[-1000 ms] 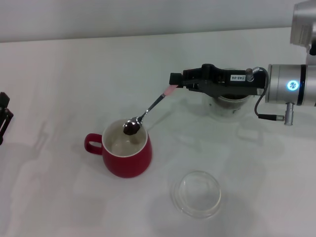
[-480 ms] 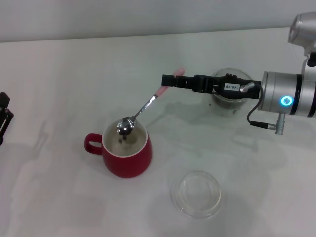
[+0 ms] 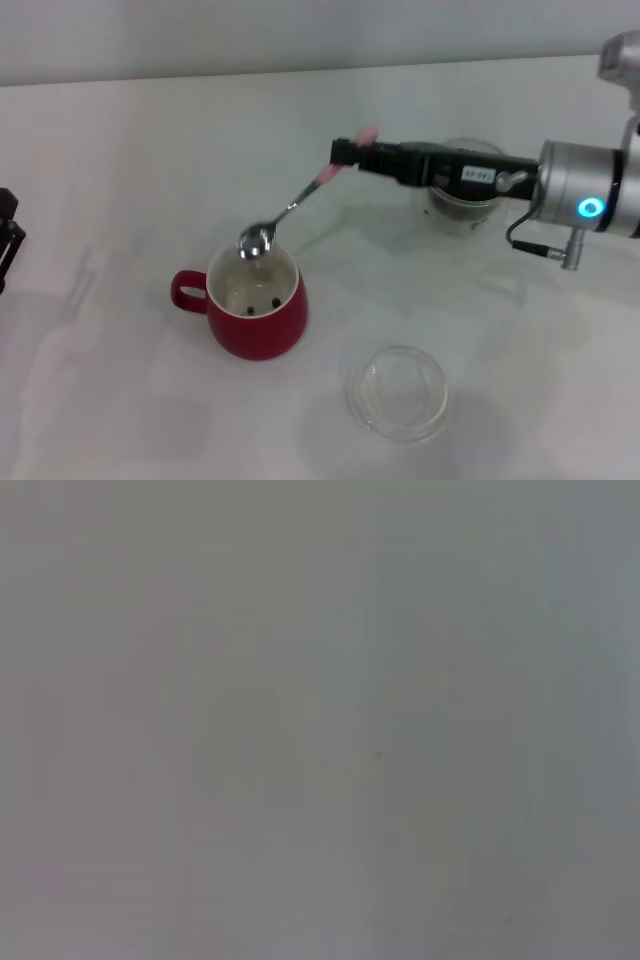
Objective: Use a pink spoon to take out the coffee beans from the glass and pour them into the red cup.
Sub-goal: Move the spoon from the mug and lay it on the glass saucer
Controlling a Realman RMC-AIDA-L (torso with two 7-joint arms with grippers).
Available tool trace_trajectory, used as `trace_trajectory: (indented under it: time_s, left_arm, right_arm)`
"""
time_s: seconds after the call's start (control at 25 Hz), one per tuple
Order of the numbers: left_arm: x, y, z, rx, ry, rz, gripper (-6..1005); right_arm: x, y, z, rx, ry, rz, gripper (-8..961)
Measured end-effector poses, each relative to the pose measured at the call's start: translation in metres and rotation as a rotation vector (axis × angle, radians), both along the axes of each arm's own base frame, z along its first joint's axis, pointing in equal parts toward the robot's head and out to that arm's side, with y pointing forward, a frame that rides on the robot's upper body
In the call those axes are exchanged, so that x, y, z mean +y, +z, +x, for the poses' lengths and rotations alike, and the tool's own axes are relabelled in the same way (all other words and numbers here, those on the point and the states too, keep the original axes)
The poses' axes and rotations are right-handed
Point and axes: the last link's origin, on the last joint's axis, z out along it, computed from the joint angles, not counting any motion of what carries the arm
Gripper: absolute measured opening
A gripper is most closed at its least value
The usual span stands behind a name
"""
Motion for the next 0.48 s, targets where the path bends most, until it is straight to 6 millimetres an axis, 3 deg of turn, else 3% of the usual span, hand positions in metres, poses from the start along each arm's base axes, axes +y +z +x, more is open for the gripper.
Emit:
trace_trajectory:
  time_s: [0.24,0.48]
  left_arm:
    - [-0.001,0.001,-0.001,0.001,0.004,0.001,800]
    - [-0.001,0.001,-0.001,0.001,0.006,0.002,800]
  right_arm:
    - [-0.012,0.034,0.017,0.139,-0.077,0.043,286]
    - [-0.042,0.057,0.058,0.167,-0.175,0.016,289]
